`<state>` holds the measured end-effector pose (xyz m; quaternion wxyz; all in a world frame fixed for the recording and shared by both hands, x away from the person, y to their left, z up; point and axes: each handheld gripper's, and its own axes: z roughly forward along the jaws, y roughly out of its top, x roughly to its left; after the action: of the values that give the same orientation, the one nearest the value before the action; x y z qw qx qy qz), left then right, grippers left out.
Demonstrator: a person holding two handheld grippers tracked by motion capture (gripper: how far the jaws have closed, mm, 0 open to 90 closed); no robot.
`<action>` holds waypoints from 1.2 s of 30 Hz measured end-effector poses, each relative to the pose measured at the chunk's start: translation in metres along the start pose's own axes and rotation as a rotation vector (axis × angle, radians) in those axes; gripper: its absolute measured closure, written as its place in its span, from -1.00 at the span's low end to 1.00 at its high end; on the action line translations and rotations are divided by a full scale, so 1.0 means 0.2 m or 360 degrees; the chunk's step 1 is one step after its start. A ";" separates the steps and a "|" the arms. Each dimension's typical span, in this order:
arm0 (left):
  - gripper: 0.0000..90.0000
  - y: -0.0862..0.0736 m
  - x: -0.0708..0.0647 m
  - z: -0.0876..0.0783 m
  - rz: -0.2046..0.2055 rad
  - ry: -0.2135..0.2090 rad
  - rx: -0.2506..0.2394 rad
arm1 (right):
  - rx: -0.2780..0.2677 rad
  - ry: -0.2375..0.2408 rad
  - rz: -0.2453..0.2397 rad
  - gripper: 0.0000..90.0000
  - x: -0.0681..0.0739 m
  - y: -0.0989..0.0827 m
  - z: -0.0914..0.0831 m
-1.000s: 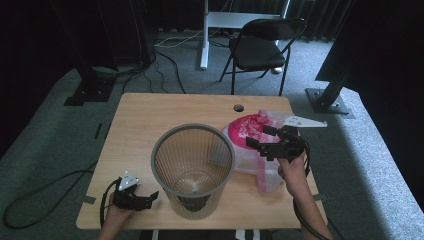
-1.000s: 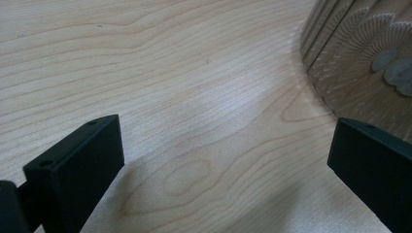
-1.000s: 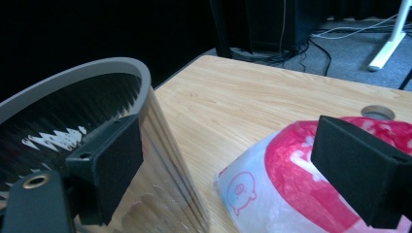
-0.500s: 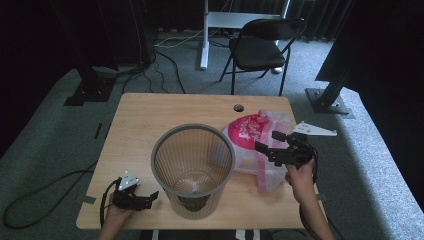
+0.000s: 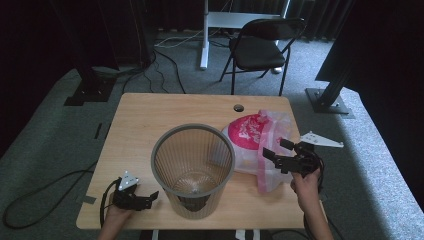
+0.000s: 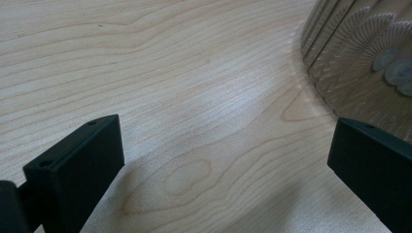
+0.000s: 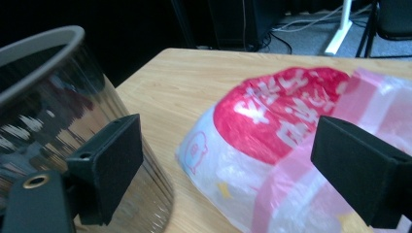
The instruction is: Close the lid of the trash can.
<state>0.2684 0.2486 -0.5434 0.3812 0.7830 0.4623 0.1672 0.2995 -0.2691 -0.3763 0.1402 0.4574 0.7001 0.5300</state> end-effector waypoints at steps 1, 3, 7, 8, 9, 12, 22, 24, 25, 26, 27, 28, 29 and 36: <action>-1.00 0.00 0.00 0.00 0.0000 0.0000 0.0001 | 0.0002 -0.0015 0.0005 -0.76 -0.01 -0.01 0.00; -1.00 0.00 0.00 0.00 0.0002 0.0001 0.0003 | 0.0012 -0.0030 0.0011 -0.76 -0.02 -0.03 -0.01; -1.00 0.00 0.00 0.00 -0.0003 0.0002 -0.0001 | 0.0029 -0.0076 0.0007 -0.76 -0.04 -0.08 -0.01; -1.00 0.00 0.00 0.00 -0.0002 0.0001 0.0000 | 0.0029 -0.0088 0.0012 -0.76 -0.04 -0.10 -0.01; -1.00 0.00 0.00 0.00 -0.0001 0.0002 0.0001 | 0.0031 -0.0095 0.0017 -0.76 -0.05 -0.11 -0.01; -1.00 0.00 0.00 0.00 -0.0003 0.0001 0.0000 | 0.0038 -0.0109 0.0034 -0.76 -0.06 -0.15 -0.02; -1.00 0.00 0.00 0.00 0.0005 0.0002 0.0010 | 0.0059 -0.0182 0.0087 -0.76 -0.14 -0.31 -0.03; -1.00 0.00 0.00 0.00 0.0004 0.0003 0.0008 | 0.0071 -0.0206 0.0102 -0.76 -0.17 -0.34 -0.03; -1.00 0.00 0.00 0.00 0.0004 0.0003 0.0009 | 0.0074 -0.0208 0.0110 -0.76 -0.18 -0.36 -0.03; -1.00 0.00 0.00 0.00 0.0004 0.0003 0.0009 | 0.0080 -0.0215 0.0122 -0.76 -0.19 -0.37 -0.03; -1.00 0.00 0.00 0.00 0.0004 0.0003 0.0010 | 0.0083 -0.0222 0.0128 -0.76 -0.20 -0.39 -0.03; -1.00 0.00 0.00 0.00 0.0006 0.0003 0.0010 | 0.0085 -0.0224 0.0136 -0.76 -0.21 -0.40 -0.04; -1.00 0.00 0.00 0.00 0.0006 0.0003 0.0011 | 0.0086 -0.0231 0.0140 -0.76 -0.22 -0.41 -0.04; -1.00 0.00 0.00 0.00 0.0007 0.0005 0.0012 | 0.0024 -0.0225 0.0168 -0.76 -0.25 -0.47 -0.09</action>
<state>0.2685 0.2484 -0.5434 0.3771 0.7852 0.4618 0.1674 0.2677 -0.3214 -0.4646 0.1578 0.5311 0.6673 0.4978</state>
